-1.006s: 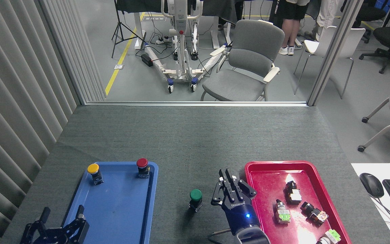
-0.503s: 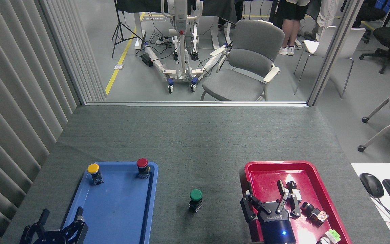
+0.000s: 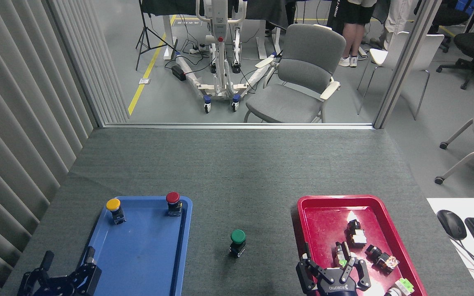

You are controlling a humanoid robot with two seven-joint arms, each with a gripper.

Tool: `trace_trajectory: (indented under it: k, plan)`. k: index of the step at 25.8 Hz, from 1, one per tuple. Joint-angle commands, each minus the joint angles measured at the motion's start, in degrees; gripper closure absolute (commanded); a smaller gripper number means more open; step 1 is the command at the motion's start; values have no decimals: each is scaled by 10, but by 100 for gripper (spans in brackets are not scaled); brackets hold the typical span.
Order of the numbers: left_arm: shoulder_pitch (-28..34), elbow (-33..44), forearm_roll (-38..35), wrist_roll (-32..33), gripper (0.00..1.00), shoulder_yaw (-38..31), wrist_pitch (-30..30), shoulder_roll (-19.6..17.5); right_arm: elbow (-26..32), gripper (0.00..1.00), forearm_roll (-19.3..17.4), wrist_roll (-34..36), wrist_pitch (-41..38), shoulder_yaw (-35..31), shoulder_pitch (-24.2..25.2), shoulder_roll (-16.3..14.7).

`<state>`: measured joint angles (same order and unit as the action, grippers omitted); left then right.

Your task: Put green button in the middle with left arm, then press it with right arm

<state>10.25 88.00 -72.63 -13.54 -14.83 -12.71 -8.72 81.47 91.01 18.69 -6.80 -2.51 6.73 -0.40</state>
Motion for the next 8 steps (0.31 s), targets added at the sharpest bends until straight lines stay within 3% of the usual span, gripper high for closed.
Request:
trace_trajectory:
  k: [1, 8]
  plan:
    - [3, 2, 1, -1, 0, 1, 0, 1, 20, 0, 13, -57, 16, 4, 19, 2]
    - [28, 16, 1, 0, 0, -2, 1, 3, 33, 0, 14, -36, 29, 7, 25, 6]
